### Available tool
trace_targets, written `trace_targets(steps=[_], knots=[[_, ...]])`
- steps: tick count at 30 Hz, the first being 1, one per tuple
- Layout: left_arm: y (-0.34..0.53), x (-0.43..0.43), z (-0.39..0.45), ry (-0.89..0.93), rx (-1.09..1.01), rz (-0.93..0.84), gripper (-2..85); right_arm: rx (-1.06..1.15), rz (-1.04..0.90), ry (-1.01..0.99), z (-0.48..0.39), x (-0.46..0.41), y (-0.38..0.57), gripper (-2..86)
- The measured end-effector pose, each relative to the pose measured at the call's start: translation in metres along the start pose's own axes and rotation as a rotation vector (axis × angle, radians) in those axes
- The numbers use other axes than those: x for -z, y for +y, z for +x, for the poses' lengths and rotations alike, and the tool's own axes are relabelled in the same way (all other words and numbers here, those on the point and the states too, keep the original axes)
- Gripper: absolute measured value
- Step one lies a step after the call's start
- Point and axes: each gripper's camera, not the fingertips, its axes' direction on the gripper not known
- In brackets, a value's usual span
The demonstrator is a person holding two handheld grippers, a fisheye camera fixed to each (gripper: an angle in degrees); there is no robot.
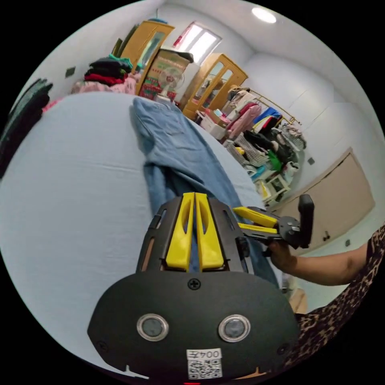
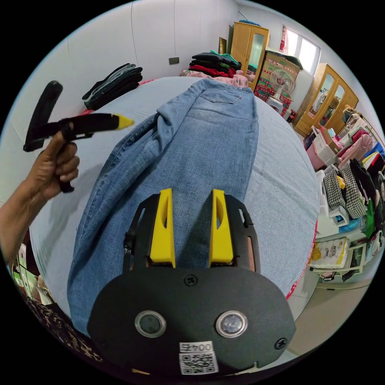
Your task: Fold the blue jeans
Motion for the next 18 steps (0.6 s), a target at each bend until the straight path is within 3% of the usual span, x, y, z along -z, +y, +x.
trace_targets(steps=[4,11,18], knots=[[-0.032,0.002,-0.027,-0.185,-0.077,-0.039,3.2,0.0,0.0,0.001,0.001,0.0,0.003,13.9],[-0.075,-0.037,-0.009,-0.258,-0.357,-0.184,8.8,0.0,0.0,0.001,0.001,-0.001,0.007,13.9],[-0.089,-0.058,0.005,-0.268,-0.419,-0.238,8.9,0.0,0.0,0.0,0.002,0.0,0.012,13.9]])
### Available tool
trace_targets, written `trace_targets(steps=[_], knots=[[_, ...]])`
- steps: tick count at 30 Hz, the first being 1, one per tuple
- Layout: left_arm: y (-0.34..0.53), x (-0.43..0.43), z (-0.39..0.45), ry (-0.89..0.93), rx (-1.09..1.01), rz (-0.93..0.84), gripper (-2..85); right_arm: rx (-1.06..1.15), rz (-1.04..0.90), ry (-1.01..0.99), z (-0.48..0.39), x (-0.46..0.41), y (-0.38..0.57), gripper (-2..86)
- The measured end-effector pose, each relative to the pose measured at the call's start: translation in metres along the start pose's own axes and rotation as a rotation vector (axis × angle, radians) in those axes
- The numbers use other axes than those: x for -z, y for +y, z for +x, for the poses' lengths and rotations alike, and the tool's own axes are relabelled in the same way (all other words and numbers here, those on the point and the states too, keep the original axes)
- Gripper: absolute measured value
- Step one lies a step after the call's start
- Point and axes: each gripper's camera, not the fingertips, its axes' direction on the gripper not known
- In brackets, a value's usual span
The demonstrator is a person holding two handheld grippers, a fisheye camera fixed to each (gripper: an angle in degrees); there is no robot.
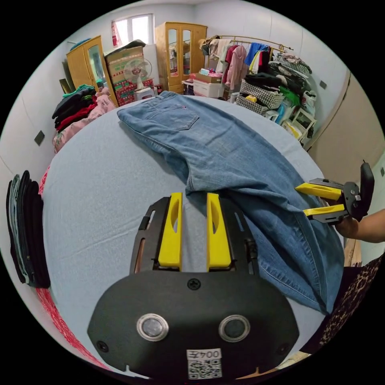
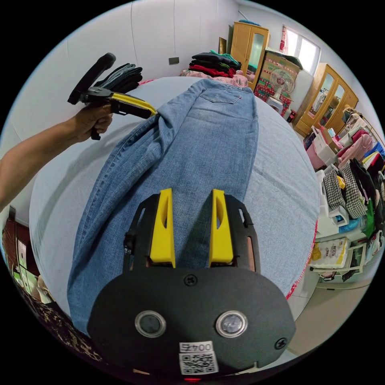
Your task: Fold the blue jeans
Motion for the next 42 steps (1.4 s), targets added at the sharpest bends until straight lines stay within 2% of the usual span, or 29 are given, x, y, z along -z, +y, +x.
trace_targets(steps=[4,9,14,19,22,29,33,35,37,42], knots=[[-0.012,0.002,0.008,-0.026,-0.032,0.024,8.1,-0.001,0.0,0.0,0.0,0.001,0.003,13.9],[-0.017,-0.004,-0.003,0.029,0.052,0.001,4.2,-0.006,0.0,0.001,0.0,0.002,0.005,14.0],[-0.011,0.056,-0.035,-0.067,0.159,0.098,2.5,-0.021,0.0,0.002,0.001,0.003,0.008,13.5],[0.016,0.035,-0.087,0.085,0.224,-0.015,2.1,-0.021,-0.001,0.004,0.0,0.005,0.009,13.4],[0.027,0.012,-0.096,0.099,0.246,-0.063,2.0,-0.021,-0.001,0.004,-0.001,0.006,0.01,13.4],[0.045,0.004,-0.119,0.181,0.326,-0.061,1.5,-0.021,-0.001,0.006,-0.003,0.01,0.011,13.4],[0.069,0.023,-0.133,0.069,0.433,-0.063,1.0,-0.02,-0.002,0.007,-0.005,0.012,0.011,13.4],[0.084,0.047,-0.126,0.196,0.456,0.124,1.3,-0.018,-0.002,0.008,-0.005,0.013,0.011,13.5],[0.083,0.052,-0.106,0.232,0.425,0.176,2.1,-0.017,-0.002,0.009,-0.006,0.015,0.011,13.5],[0.068,0.011,-0.06,0.18,0.343,0.02,4.8,-0.018,-0.002,0.008,-0.007,0.019,0.009,13.5]])
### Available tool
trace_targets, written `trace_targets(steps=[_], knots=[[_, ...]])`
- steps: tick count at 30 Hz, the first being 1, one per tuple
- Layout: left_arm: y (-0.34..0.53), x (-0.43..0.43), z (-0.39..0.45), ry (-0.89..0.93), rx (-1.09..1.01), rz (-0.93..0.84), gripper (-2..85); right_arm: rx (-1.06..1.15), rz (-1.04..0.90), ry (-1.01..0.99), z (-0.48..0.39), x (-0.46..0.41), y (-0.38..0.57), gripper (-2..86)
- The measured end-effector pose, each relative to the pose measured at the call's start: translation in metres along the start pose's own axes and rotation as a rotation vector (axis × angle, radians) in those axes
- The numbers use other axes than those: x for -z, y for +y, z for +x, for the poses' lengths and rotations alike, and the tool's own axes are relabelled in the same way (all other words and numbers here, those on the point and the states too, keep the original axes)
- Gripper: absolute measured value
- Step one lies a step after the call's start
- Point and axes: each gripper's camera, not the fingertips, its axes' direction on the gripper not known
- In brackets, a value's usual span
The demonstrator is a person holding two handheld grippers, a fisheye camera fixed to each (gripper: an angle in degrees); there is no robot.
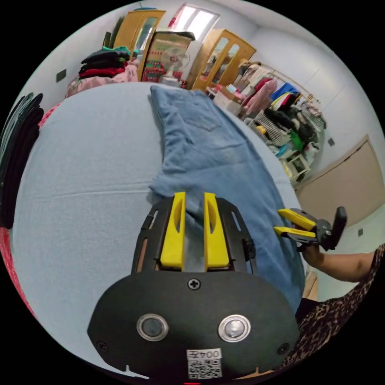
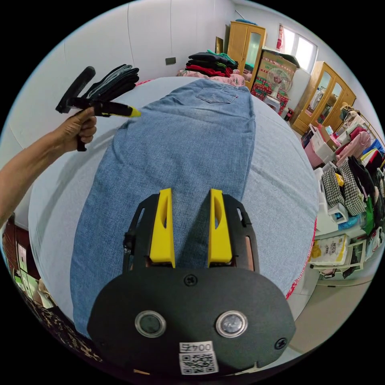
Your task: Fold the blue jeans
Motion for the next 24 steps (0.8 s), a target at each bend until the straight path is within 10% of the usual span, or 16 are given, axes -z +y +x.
trace_targets(steps=[9,24], knots=[[0.031,0.003,-0.019,0.058,0.12,0.051,7.0,-0.001,0.0,-0.002,0.0,0.008,-0.006,13.5],[0.234,-0.023,0.182,0.15,-0.011,-0.08,4.6,0.002,0.0,-0.005,0.006,0.023,-0.027,12.5]])
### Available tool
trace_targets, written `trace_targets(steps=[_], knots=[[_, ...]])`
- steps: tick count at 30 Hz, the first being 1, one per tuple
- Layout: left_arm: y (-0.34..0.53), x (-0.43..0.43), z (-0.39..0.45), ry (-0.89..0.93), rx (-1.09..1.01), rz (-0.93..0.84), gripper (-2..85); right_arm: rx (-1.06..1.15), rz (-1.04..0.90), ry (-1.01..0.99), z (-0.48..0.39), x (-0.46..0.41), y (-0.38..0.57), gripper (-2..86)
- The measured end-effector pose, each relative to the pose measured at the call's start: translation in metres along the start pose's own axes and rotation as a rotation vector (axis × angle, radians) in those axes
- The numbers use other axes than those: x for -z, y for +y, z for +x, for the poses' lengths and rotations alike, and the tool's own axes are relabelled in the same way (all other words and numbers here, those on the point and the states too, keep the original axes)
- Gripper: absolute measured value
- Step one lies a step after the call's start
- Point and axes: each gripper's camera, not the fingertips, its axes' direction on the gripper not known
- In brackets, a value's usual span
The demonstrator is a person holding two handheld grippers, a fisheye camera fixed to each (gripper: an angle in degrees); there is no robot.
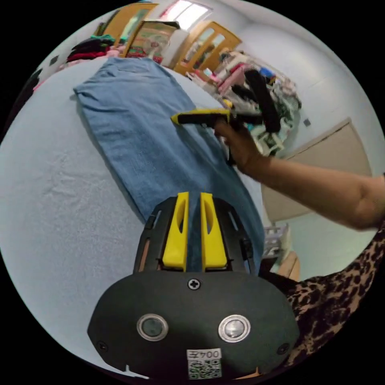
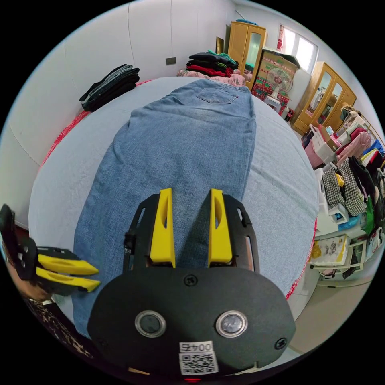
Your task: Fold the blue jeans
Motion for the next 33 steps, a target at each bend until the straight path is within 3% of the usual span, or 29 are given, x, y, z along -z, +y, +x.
trace_targets(steps=[2,12,19,27,33], knots=[[0.006,-0.007,0.015,-0.117,-0.062,0.008,3.1,0.0,0.0,0.0,0.002,0.002,-0.004,12.4],[0.018,-0.026,0.023,-0.115,-0.069,0.008,1.3,0.0,-0.002,0.001,0.015,0.013,-0.03,12.4],[0.014,-0.04,0.032,-0.128,0.053,-0.043,1.4,-0.01,-0.001,-0.012,0.033,0.021,-0.053,11.8],[0.007,-0.057,0.056,-0.261,0.147,-0.087,1.5,0.022,0.0,-0.037,0.062,0.03,-0.085,10.1],[-0.002,-0.07,0.068,-0.339,0.194,-0.134,1.4,0.048,-0.079,-0.252,0.112,0.038,-0.12,9.1]])
